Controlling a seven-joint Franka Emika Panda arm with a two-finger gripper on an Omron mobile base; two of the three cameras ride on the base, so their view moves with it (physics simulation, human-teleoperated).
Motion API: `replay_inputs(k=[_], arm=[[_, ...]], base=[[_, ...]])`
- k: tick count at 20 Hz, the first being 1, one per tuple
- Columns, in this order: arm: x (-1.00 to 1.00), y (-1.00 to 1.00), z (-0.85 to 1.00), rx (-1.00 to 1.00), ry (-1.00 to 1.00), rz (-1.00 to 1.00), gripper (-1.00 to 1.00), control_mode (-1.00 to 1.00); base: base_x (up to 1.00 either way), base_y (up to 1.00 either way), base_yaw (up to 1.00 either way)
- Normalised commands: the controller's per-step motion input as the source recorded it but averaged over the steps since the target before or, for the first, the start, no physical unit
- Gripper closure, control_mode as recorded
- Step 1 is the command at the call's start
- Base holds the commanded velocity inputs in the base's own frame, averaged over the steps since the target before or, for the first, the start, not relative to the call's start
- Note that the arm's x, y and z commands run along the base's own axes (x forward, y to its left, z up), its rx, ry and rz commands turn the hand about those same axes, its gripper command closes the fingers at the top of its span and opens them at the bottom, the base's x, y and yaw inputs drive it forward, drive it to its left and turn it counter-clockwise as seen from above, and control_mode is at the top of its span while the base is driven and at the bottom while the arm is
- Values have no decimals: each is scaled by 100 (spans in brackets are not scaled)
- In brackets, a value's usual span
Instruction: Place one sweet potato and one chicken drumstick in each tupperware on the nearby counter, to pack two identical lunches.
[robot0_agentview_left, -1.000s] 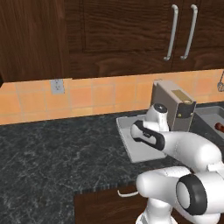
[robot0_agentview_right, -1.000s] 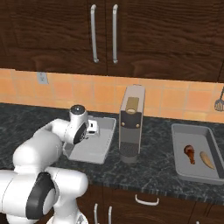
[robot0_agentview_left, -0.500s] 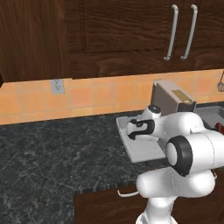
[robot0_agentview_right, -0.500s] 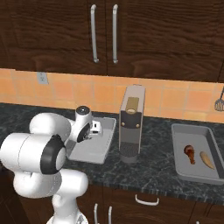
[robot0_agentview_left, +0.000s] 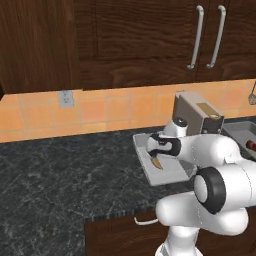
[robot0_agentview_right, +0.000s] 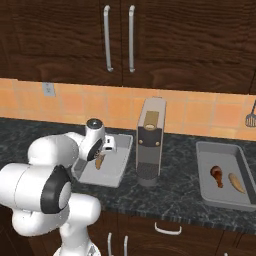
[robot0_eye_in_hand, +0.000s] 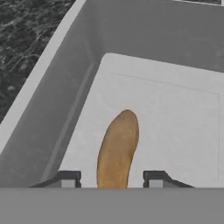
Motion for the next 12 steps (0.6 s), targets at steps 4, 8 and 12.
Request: replay_inputs(k=[4,8,12], arm=[[-77,0,56,0,-15,-2,-100,-100],[-100,0,61,0,-25,-5,-100,-100],[-100,5,61,0,-25,-15,-100,-100]], base=[[0,0,0],[0,0,0],[0,0,0]])
